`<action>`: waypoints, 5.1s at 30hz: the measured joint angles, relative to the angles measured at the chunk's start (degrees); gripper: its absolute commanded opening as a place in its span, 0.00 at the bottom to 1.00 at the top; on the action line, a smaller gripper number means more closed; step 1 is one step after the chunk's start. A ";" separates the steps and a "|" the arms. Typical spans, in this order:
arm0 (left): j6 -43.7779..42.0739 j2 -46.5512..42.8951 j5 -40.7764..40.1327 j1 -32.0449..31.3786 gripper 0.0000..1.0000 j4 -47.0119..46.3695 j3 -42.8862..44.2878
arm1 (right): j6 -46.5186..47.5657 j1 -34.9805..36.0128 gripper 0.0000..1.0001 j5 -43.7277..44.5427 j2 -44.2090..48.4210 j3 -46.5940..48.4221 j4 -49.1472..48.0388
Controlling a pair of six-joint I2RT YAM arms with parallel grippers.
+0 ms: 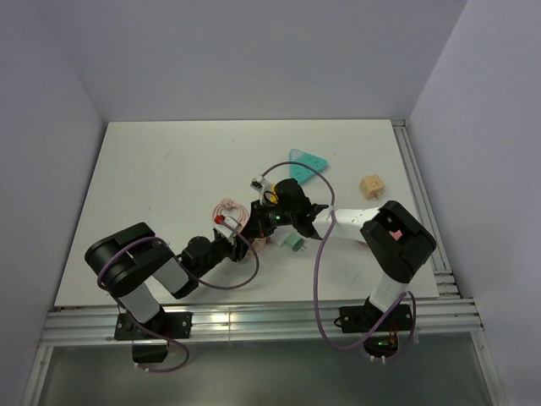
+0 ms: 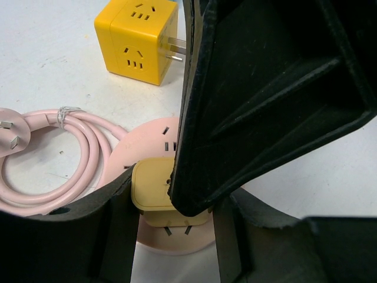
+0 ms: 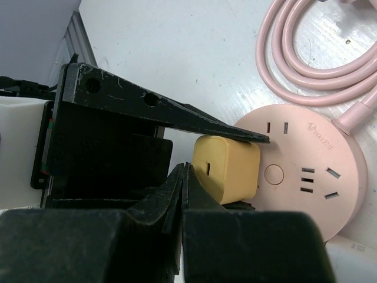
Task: Insert the plug
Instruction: Insert the plug into the socket.
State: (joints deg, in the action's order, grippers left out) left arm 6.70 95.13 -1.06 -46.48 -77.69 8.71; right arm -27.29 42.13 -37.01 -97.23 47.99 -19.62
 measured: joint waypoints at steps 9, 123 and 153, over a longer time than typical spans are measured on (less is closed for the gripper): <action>0.00 2.69 0.09 -0.02 0.00 -3.76 -0.13 | -1.53 0.22 0.00 2.80 1.29 -2.01 -1.51; -1.14 -4.46 -4.98 -4.24 0.93 9.92 2.45 | -8.83 -4.52 0.00 -1.60 0.90 -2.45 1.84; 18.38 -40.24 -23.56 -4.22 1.00 53.37 8.02 | -4.07 -0.59 0.54 22.64 17.62 -5.77 20.50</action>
State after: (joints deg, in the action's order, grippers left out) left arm 25.08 54.89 -24.62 -50.70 -24.32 16.73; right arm -31.35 41.54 -14.37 -79.61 42.22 0.89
